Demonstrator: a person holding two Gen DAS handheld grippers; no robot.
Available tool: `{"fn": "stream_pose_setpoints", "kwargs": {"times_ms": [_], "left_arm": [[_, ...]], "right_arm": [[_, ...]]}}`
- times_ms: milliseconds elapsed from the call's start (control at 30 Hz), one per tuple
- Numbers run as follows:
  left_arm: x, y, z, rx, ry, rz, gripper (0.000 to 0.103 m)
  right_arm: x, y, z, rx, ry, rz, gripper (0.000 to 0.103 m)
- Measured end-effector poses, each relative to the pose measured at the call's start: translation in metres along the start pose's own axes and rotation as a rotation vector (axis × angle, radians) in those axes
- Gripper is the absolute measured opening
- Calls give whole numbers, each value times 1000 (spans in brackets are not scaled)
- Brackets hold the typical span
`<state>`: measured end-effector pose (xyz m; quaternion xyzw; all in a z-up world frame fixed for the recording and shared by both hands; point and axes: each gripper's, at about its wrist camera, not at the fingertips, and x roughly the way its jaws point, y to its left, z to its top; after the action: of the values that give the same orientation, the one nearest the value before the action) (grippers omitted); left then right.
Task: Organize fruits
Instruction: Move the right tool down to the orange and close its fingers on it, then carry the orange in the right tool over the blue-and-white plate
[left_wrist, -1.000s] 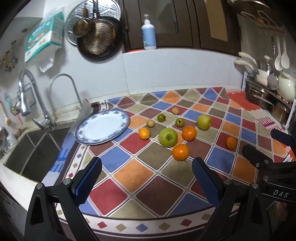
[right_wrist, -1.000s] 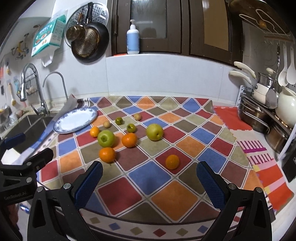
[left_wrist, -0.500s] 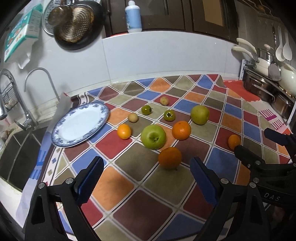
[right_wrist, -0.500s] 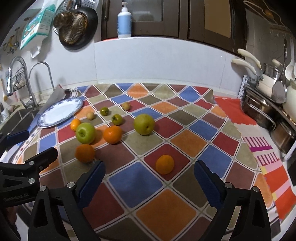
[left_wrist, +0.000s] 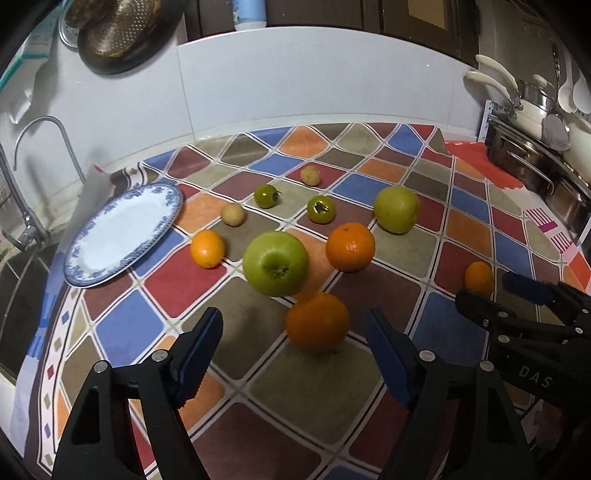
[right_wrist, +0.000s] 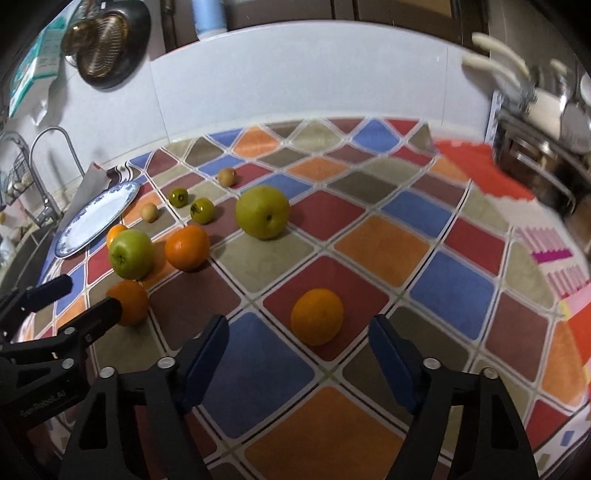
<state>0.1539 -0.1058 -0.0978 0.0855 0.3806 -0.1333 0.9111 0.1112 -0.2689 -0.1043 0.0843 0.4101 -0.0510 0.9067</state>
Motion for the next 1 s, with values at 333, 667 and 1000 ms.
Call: {"fn": "stream_pose_setpoints", "kwargs": {"times_ms": [333,667,1000], "left_arm": [[17,-4,5,-1,39,-36,59],[23,-6,3,24,64,-80,41],[12,-3,4,26,45,-70,41]], "right_arm": [[13,-4,3,23,56,30,61],[20,-3,5,20,81,23,38],[10,3,3,-19,36,20,33]]}}
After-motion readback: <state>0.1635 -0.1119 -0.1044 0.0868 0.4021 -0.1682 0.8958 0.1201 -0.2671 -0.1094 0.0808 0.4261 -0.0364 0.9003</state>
